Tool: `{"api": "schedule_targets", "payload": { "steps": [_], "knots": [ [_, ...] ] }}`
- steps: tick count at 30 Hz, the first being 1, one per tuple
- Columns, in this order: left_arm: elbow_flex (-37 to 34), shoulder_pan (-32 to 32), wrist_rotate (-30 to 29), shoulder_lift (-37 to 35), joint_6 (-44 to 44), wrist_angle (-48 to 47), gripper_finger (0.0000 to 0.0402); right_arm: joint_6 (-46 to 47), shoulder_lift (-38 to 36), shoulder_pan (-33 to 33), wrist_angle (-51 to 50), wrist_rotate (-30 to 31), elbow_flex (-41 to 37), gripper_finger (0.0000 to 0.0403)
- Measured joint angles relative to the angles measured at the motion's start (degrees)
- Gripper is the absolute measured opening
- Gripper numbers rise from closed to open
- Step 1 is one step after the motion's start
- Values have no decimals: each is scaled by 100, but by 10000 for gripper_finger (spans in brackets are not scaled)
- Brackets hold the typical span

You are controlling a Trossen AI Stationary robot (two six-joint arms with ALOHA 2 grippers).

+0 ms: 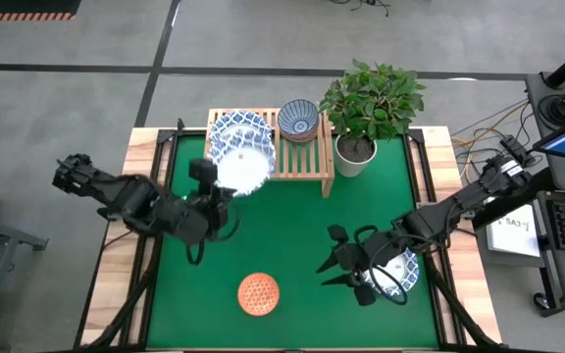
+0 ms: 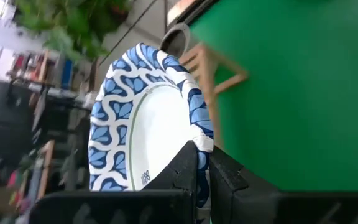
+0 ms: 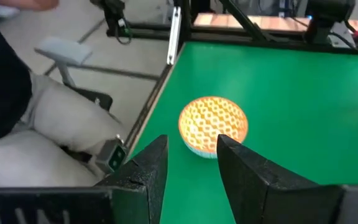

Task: Place and stack bowls onto a shelf
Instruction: Stack the big white bowl on the big white bowl on the shelf

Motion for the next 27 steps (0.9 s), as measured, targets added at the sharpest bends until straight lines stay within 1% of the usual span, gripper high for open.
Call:
{"api": "schedule_targets", "payload": {
  "steps": [2, 6, 11, 13, 15, 20, 25, 27],
  "knots": [
    [-52, 318, 8, -46, 154, -107, 0, 26, -3, 40, 410, -7, -248, 128],
    [-183, 1058, 90, -116, 173, -376, 0, 48, -3, 77, 1122, -37, -721, 130],
    [-198, 2010, 1041, -125, 324, -202, 0, 230, -3, 75, 1843, -26, -1223, 125],
    [-202, 2337, 1215, -108, 429, -99, 0, 241, -3, 75, 2052, -26, -1366, 126],
    [-236, 2628, 1224, -108, 531, 54, 0, 306, -3, 75, 2294, -29, -1495, 128],
    [-268, 3182, 1247, -96, 609, 174, 0, 528, -3, 88, 2419, -28, -1581, 125],
    [-284, 3594, 1830, -86, 597, 457, 8, 523, 27, 88, 2418, -30, -1581, 123],
    [-303, 3730, 1976, -86, 593, 568, 14, 488, 27, 88, 2422, -29, -1581, 123]
  ]
}}
